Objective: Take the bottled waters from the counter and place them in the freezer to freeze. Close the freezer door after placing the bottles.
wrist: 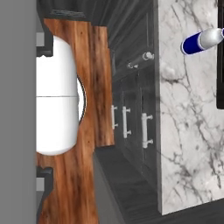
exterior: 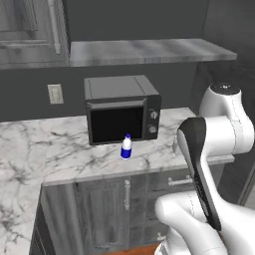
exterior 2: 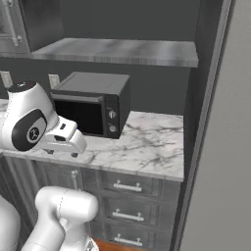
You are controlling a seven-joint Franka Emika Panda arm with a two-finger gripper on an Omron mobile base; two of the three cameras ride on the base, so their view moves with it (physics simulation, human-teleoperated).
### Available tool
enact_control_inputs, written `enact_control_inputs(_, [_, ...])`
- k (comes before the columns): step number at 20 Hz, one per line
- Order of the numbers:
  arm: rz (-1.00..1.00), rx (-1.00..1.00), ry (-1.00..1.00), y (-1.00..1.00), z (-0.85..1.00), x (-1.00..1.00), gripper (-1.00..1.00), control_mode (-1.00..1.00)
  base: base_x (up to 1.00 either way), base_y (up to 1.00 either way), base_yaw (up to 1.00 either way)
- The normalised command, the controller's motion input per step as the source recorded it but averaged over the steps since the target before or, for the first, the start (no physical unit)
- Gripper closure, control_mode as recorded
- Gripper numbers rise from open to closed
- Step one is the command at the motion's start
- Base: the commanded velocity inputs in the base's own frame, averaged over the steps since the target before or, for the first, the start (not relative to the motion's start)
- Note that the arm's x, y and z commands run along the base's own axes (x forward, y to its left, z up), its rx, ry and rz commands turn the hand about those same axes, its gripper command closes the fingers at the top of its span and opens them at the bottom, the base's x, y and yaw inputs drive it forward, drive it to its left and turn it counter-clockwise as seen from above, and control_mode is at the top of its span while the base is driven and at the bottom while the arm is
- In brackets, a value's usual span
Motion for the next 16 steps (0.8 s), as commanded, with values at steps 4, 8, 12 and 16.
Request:
enact_control_inputs(4, [0.00, 0.00, 0.00, 0.00, 0.00, 0.00, -1.00, 1.00, 0.22, -0.45, 0.04])
enact_control_inputs(8, [0.00, 0.00, 0.00, 0.00, 0.00, 0.00, -1.00, 1.00, 0.29, -0.28, 0.00])
enact_control_inputs(12, [0.00, 0.00, 0.00, 0.00, 0.00, 0.00, -1.00, 1.00, 0.39, -0.18, -0.01])
enact_control_inputs(16, [0.00, 0.00, 0.00, 0.00, 0.00, 0.00, -1.00, 1.00, 0.41, -0.01, -0.04])
